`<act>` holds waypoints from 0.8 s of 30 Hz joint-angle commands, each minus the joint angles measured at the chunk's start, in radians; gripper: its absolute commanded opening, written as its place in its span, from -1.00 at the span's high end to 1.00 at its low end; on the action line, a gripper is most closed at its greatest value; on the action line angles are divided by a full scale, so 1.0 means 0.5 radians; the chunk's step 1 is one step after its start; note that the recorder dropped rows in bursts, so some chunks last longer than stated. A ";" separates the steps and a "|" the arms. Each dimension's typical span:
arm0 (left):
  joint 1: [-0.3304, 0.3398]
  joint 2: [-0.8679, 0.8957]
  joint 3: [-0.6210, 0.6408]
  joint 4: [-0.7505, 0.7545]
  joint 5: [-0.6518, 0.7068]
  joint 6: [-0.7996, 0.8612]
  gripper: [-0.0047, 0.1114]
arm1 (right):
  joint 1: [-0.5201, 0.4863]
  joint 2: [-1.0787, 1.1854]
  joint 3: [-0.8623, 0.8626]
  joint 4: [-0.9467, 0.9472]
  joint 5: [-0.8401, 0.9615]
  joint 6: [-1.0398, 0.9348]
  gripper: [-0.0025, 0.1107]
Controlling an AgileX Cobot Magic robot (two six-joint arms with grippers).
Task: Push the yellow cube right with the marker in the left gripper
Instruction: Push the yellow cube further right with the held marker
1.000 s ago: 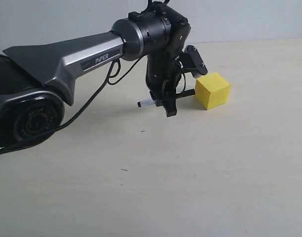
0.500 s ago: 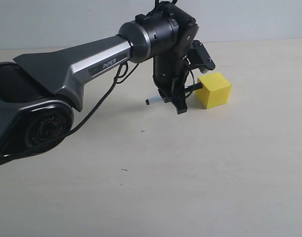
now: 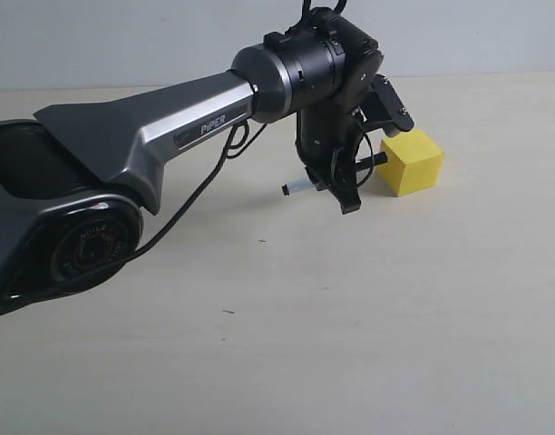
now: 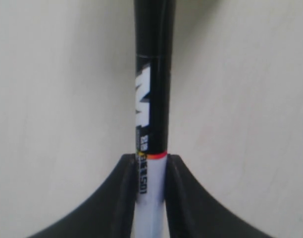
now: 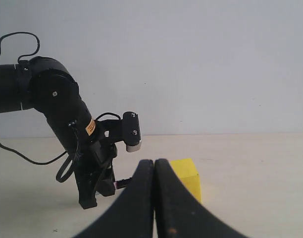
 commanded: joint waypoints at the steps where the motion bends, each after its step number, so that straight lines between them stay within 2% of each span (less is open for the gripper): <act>1: 0.009 -0.009 -0.013 0.106 0.052 -0.154 0.92 | 0.002 -0.012 0.009 -0.005 -0.010 -0.005 0.96; 17: -0.003 -0.009 -0.013 0.087 -0.166 -0.416 0.92 | 0.002 -0.012 0.009 -0.005 -0.010 -0.005 0.96; 24: 0.046 0.094 -0.013 0.091 -0.092 -0.474 0.92 | 0.002 -0.012 0.009 -0.005 -0.010 -0.005 0.96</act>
